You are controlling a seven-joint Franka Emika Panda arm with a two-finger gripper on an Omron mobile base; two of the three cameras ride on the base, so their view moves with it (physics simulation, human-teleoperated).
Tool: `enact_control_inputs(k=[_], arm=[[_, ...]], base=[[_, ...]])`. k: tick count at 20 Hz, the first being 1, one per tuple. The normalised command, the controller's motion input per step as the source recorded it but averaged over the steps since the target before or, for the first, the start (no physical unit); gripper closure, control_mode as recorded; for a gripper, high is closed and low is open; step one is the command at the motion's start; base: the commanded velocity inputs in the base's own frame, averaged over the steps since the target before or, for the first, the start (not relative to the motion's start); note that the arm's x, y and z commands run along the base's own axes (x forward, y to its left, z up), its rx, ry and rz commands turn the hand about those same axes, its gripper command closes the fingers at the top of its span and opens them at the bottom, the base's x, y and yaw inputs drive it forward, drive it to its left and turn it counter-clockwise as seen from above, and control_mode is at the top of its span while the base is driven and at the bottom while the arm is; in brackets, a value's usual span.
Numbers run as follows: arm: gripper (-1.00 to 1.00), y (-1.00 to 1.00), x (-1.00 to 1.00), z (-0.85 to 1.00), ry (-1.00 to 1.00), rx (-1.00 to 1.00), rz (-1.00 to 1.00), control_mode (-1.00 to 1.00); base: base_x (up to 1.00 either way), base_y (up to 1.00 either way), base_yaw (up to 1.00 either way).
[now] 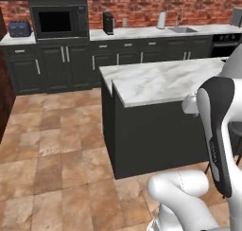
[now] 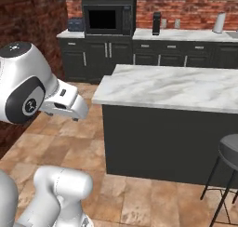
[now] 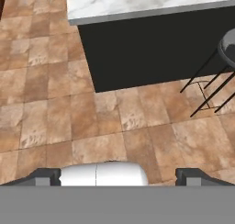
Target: There is a tray on the dining counter. Grab the cup, mug, and pitcher and place them on the tray. The pitcher may be placed next to the tray if it cannot fit the tray.
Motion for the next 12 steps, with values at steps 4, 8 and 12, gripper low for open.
enact_control_inputs(k=[4, 8, 12], arm=[[-1.00, 0.00, 0.00, 0.00, 0.00, 0.00, 0.00, 1.00], [-1.00, 0.00, 0.00, 0.00, 0.00, 0.00, 0.00, 1.00], [-1.00, 0.00, 0.00, 0.00, 0.00, 0.00, 0.00, 1.00]], base=[[0.30, 0.69, -0.11], [0.37, 0.66, -0.10], [0.42, 0.64, -0.09]])
